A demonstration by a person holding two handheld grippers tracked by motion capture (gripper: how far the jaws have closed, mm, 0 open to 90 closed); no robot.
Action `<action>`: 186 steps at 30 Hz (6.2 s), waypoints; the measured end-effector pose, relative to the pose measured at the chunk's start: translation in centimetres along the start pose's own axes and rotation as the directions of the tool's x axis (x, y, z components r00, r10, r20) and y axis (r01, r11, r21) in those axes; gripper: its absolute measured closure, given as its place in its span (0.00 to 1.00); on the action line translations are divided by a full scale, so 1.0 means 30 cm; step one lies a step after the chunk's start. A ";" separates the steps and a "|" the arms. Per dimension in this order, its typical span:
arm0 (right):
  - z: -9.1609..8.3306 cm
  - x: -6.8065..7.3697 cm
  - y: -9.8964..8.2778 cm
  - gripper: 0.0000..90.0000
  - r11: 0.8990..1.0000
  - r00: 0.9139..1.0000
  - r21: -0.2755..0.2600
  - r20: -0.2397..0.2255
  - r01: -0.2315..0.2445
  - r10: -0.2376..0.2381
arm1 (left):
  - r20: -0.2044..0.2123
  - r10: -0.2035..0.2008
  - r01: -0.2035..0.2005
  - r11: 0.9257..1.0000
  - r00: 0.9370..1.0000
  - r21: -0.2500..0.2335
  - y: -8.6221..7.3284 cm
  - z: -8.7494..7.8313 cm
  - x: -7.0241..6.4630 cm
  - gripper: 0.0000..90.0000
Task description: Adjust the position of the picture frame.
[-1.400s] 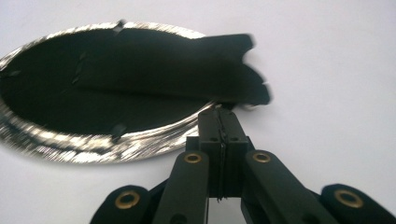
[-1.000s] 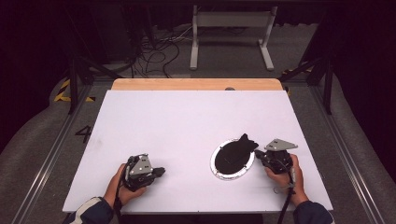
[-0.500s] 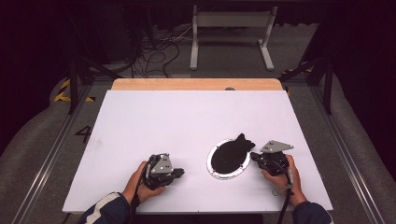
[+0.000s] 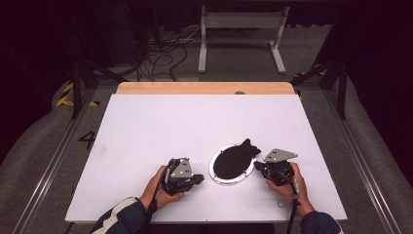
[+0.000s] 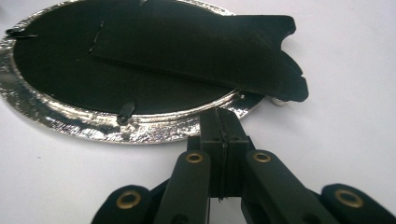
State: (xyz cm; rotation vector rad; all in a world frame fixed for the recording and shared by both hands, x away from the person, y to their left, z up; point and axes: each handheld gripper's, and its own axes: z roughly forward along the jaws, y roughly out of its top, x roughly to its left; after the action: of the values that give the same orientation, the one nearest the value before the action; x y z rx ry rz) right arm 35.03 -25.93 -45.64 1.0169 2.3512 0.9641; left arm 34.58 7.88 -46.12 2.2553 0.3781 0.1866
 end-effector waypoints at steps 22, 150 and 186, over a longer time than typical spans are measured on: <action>0.047 -0.129 0.094 1.00 0.999 0.990 -0.033 0.139 -0.025 0.030 | 0.059 0.033 -0.034 0.999 0.998 0.017 0.073 0.099 -0.036 0.95; 0.043 -0.012 0.064 1.00 0.991 0.992 0.053 -0.034 0.124 -0.122 | -0.098 -0.071 0.077 0.995 0.993 0.063 0.020 0.030 0.115 0.89; 0.012 -0.030 0.078 1.00 0.993 0.993 0.017 0.024 0.117 -0.118 | -0.023 -0.028 0.030 0.995 0.999 0.091 0.036 0.033 0.083 1.00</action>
State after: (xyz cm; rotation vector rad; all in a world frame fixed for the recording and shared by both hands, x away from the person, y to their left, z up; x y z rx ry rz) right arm 36.93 -25.28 -44.11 0.8803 2.3721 0.8852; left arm 37.41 7.31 -45.93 2.3377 0.4385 0.1821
